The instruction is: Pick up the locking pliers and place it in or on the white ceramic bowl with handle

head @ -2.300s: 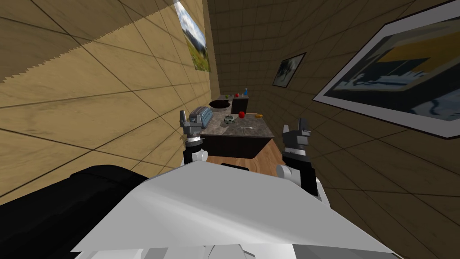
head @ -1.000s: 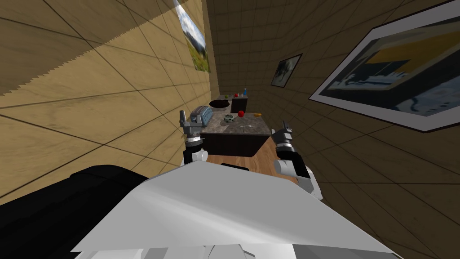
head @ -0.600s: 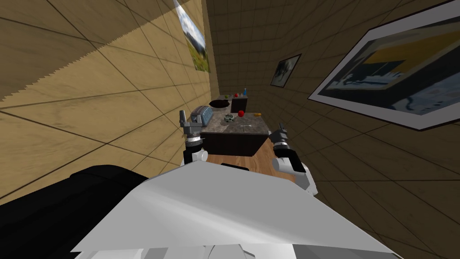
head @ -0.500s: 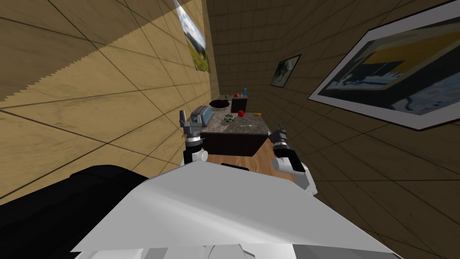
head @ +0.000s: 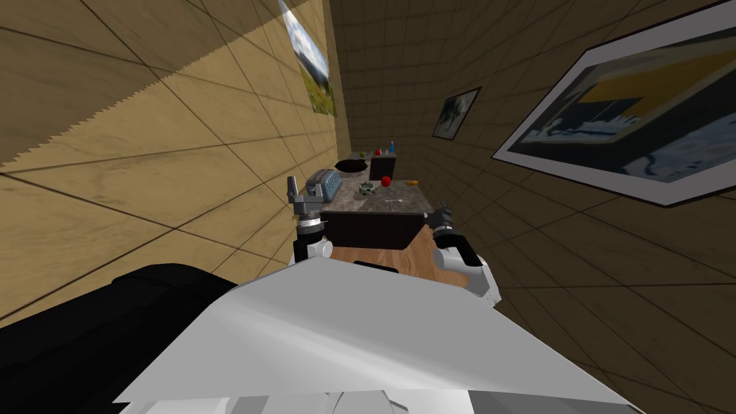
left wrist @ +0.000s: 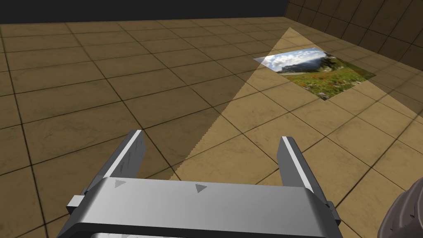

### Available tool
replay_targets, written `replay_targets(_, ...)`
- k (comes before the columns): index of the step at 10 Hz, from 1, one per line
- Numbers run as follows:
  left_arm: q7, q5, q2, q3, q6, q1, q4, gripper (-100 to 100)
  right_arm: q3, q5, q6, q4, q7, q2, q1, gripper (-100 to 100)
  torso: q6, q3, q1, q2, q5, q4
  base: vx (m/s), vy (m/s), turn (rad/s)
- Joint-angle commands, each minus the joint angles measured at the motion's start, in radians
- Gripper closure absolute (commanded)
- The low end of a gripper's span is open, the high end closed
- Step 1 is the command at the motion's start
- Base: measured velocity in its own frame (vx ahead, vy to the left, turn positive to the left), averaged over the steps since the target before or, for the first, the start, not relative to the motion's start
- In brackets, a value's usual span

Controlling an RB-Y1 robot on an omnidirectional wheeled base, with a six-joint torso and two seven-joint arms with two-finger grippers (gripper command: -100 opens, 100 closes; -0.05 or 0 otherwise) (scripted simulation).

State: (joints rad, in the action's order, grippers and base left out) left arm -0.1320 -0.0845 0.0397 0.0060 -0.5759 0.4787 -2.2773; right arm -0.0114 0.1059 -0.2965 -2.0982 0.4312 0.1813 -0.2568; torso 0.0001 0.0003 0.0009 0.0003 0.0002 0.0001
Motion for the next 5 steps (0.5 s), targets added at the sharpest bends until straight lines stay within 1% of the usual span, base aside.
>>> replay_targets(1, 0.000, 0.000, 0.000, 0.000, 0.000, 0.000, 0.000, 0, 0.001, 0.006, -0.050, 0.020, 0.050, -0.001, 0.030, -100, 0.000, 0.000, 0.000, 0.000, 0.000, 0.000, -0.013, 0.022, -0.014)
replay_targets(2, 0.000, 0.000, 0.000, 0.000, 0.000, 0.000, 0.000, 0, 0.001, 0.006, -0.073, 0.020, 0.053, -0.001, 0.030, -100, 0.000, 0.000, 0.001, 0.000, 0.000, 0.000, -0.010, 0.025, -0.007)
replay_targets(3, 0.000, 0.000, 0.000, 0.000, 0.000, 0.000, 0.000, 0, 0.001, 0.006, -0.086, 0.020, 0.053, -0.001, 0.030, -100, 0.000, 0.000, 0.001, 0.000, 0.000, 0.000, -0.001, 0.011, 0.000)
replay_targets(4, 0.000, 0.000, 0.000, 0.000, 0.000, 0.000, 0.000, 0, 0.003, 0.012, -0.119, 0.042, 0.101, 0.000, 0.056, -100, 0.000, 0.000, 0.000, 0.000, 0.000, 0.000, -0.002, 0.023, -0.013)
replay_targets(5, 0.000, 0.000, 0.000, 0.000, 0.000, 0.000, 0.000, 0, 0.003, 0.012, -0.144, 0.042, 0.105, 0.000, 0.056, -100, 0.000, 0.000, 0.001, -0.001, 0.000, 0.000, -0.002, 0.025, -0.007)
